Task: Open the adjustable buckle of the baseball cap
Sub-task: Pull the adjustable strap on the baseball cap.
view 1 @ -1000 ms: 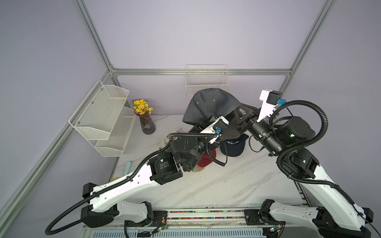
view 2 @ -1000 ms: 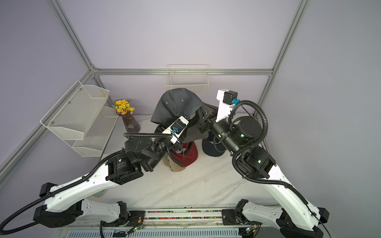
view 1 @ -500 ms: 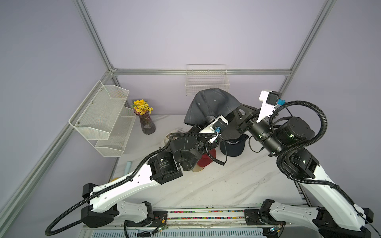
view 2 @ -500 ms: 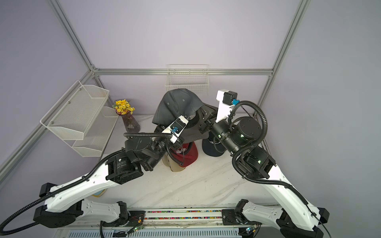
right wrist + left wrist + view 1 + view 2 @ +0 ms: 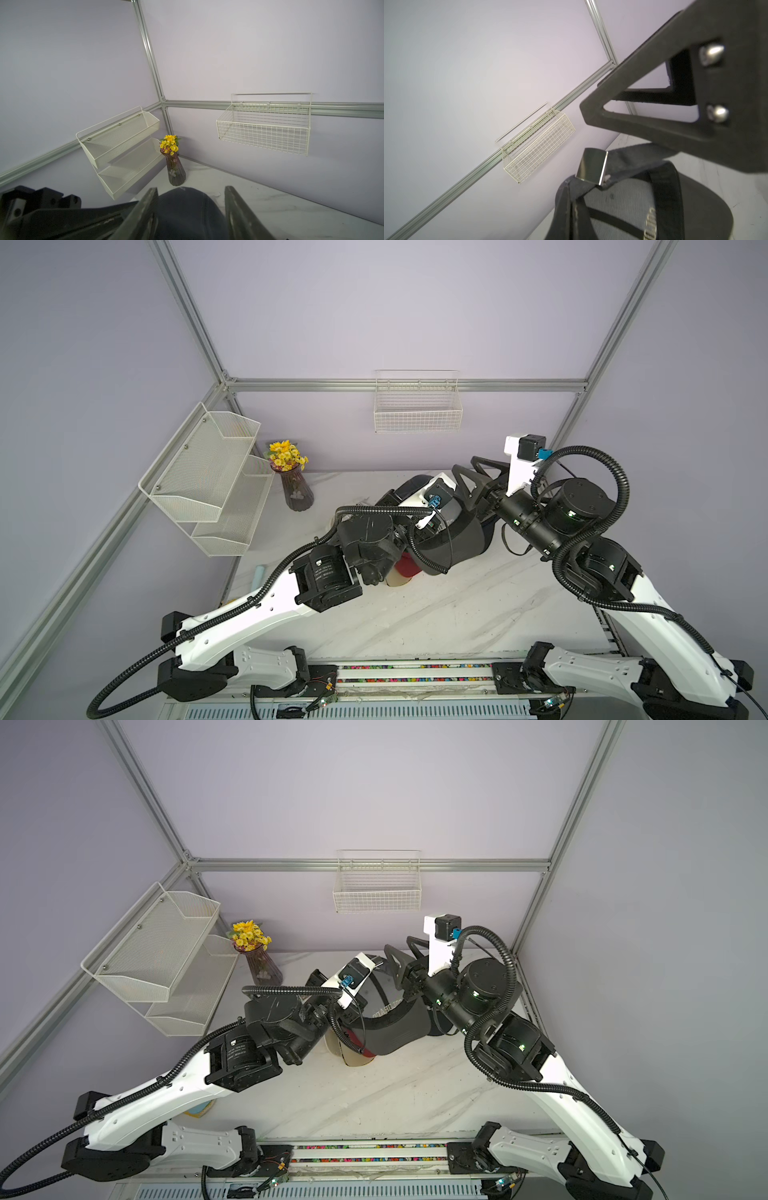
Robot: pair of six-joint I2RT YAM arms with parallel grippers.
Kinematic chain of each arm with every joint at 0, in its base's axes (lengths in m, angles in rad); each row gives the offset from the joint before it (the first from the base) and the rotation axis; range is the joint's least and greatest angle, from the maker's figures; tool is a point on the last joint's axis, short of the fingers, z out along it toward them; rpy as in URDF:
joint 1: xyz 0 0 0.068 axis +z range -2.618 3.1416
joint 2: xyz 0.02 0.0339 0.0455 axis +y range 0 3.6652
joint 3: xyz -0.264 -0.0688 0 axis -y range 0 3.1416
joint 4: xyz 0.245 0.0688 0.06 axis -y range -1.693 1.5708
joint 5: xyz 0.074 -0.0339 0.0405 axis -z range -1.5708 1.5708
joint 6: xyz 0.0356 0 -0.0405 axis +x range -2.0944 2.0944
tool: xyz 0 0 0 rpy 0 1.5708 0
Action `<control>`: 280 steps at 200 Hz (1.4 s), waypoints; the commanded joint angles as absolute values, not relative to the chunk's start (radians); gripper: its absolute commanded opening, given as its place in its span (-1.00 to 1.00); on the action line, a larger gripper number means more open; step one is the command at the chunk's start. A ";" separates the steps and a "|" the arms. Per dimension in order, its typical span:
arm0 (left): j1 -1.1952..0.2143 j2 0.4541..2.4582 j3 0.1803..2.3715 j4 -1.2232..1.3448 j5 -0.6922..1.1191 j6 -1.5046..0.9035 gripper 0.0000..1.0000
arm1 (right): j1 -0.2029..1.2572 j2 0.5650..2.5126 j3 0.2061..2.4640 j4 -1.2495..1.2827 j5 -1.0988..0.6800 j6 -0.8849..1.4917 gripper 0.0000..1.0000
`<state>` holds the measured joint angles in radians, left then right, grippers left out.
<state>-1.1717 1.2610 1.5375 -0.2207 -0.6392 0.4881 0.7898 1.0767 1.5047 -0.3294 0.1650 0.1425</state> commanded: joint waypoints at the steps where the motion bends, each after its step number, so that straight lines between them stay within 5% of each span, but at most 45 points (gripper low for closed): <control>1: -1.168 1.235 1.592 -0.195 -0.622 0.466 -1.00 | 0.789 1.087 1.501 -0.387 0.155 0.108 0.11; 76: -1.167 1.268 1.634 -0.220 -0.632 0.457 -1.00 | 0.789 0.989 1.498 -0.500 0.206 0.111 0.15; 120: -1.167 1.289 1.672 -0.250 -0.652 0.456 -1.00 | 0.789 0.970 1.488 -0.581 0.093 0.160 0.15; 280: -1.171 1.352 1.781 -0.402 -0.634 0.370 -1.00 | 0.873 1.031 1.413 -0.382 0.202 0.075 0.13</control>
<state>-1.1717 1.3705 1.7264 -0.3988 -0.6571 0.4122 0.8665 1.0172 1.3987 -0.4667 0.1429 0.0978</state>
